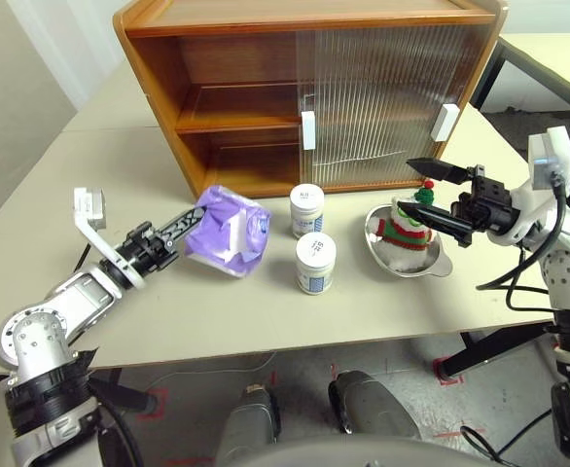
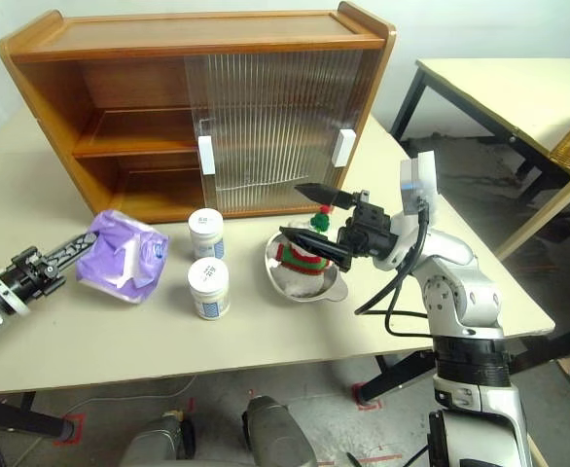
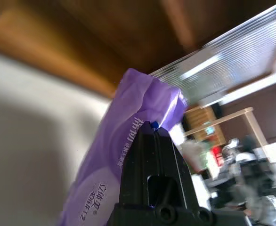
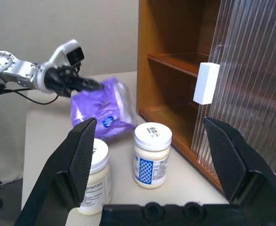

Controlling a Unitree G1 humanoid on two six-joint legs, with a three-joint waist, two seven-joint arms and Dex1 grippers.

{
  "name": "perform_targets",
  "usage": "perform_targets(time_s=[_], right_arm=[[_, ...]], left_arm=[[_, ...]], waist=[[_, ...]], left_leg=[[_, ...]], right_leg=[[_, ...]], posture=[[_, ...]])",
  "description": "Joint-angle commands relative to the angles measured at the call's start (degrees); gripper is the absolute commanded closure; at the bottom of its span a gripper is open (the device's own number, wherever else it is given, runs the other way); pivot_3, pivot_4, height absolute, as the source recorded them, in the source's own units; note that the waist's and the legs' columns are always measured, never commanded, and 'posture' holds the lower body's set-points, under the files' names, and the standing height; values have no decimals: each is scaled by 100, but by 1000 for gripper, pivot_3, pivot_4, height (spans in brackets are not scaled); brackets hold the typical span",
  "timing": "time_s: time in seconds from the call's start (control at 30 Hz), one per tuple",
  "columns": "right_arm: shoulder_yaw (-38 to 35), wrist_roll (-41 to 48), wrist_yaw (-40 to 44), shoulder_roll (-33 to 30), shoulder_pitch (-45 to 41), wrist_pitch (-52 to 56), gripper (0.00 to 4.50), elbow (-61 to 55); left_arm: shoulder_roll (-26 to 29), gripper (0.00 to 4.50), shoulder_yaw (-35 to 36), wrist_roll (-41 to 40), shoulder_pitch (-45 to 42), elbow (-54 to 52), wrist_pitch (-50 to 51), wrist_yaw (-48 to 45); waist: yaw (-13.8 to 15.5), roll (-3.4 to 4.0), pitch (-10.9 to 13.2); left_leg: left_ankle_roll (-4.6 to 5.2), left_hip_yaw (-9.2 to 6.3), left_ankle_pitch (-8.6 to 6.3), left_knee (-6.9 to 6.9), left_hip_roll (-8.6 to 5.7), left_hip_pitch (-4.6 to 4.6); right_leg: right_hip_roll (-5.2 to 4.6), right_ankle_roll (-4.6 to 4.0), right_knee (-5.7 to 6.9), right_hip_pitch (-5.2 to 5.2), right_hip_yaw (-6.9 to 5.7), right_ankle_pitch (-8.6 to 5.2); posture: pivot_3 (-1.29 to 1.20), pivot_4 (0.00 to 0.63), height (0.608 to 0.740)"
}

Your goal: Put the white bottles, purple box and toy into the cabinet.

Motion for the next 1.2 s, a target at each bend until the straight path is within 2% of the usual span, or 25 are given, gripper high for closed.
perform_targets(time_s=[0.03, 0.27, 0.37, 0.67, 0.83, 1.2], right_arm=[[102, -80, 110, -31, -118, -53, 0, 104], [130, -131, 177, 5, -259, -108, 0, 207], [120, -122, 137, 25, -190, -107, 0, 132], [81, -32, 6, 23, -113, -31, 0, -80], [52, 13, -83, 25, 22, 0, 0, -247], [63, 32, -217, 53, 73, -26, 0, -323]], left_arm=[[-114, 4487, 76, -598, -254, -227, -215, 384], [-128, 4487, -147, -1030, -670, -257, -657, 787], [-248, 4487, -225, -914, -1059, -176, -1099, 954], [-565, 4487, -929, 66, -2017, 589, -2065, 806], [-766, 4487, -1054, 696, -2534, 1240, -2779, 694], [-752, 4487, -1240, 2210, -3397, 2902, -4018, 481]], waist=[[13, 0, 0], [43, -8, -5], [59, -12, -8], [62, -16, -10], [31, -18, -11], [-120, -19, -11]], left_leg=[[2, 1, 1, 0, 0, 2], [11, 8, 12, 5, -20, 33], [11, 7, 16, 6, -25, 47], [13, 0, 20, 12, -37, 90], [20, -1, 19, 14, -42, 83], [49, 1, 5, 17, -54, 64]], right_leg=[[2, 0, 0, 1, 0, 0], [4, 5, 2, 34, -3, -1], [7, 8, 2, 52, -4, -3], [5, 20, 0, 107, 2, -10], [4, 35, 0, 109, 2, -19], [8, 69, -1, 106, -2, -40]], posture=[[-237, 42, 740], [-241, 32, 740], [-246, 30, 740], [-270, 29, 740], [-281, 29, 740], [-293, 20, 740]])
